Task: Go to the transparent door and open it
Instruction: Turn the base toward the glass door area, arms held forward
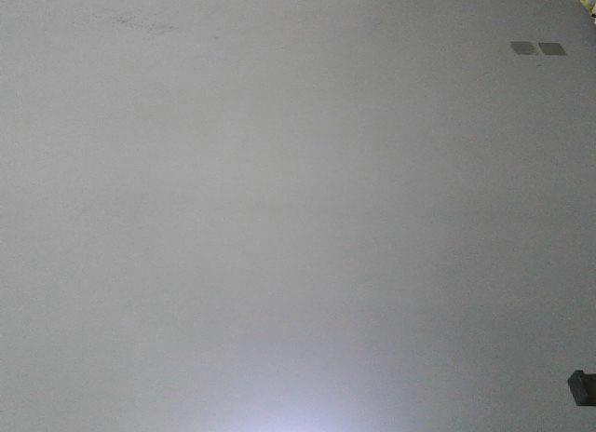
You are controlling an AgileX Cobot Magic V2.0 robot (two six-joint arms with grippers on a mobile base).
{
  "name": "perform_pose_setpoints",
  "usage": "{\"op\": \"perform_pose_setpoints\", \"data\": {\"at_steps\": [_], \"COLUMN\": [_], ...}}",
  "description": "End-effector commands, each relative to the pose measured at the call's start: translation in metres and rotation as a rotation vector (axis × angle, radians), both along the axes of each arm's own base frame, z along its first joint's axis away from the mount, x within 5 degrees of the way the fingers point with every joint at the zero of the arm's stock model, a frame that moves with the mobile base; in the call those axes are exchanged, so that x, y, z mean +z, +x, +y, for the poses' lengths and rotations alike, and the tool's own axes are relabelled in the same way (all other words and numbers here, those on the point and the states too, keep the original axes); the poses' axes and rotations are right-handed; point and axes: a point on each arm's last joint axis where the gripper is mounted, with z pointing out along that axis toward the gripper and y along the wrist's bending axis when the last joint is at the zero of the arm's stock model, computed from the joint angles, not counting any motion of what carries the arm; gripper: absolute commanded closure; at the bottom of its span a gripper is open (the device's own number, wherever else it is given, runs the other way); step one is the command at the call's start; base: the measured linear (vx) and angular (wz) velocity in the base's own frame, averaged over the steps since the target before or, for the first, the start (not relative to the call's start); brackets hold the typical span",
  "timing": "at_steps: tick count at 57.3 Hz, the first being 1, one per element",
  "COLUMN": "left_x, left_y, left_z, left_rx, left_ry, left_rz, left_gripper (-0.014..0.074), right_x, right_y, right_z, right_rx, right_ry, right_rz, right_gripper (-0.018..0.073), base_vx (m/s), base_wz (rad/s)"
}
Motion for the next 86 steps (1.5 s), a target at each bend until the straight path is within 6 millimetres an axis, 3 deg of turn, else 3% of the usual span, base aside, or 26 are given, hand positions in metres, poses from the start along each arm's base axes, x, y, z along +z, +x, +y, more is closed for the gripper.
{"op": "perform_pose_setpoints", "data": {"at_steps": [1,57,86], "left_x": [-0.0034,-0.0034,-0.0034], "left_y": [0.0008,0.0008,0.0008], "left_z": [-0.0004,-0.0004,-0.0004], "left_rx": [-0.007,-0.007,-0.007], "left_ry": [-0.024,-0.024,-0.024], "left_rz": [-0.043,-0.043,-0.043], "left_gripper": [0.0602,0.0602,0.0602], "right_x": [0.0043,0.0043,0.0043], "right_y": [-0.0004,-0.0004,-0.0004], "right_z": [0.0003,0.0003,0.0003], "right_rx": [0.002,0.002,0.002], "right_ry": [-0.006,-0.006,-0.006], "right_rz": [-0.087,-0.087,-0.087], "right_gripper": [0.0567,0.0567,0.0567], "base_vx": [0.27,0.42,0.5], "base_wz": [0.0,0.05,0.36]}}
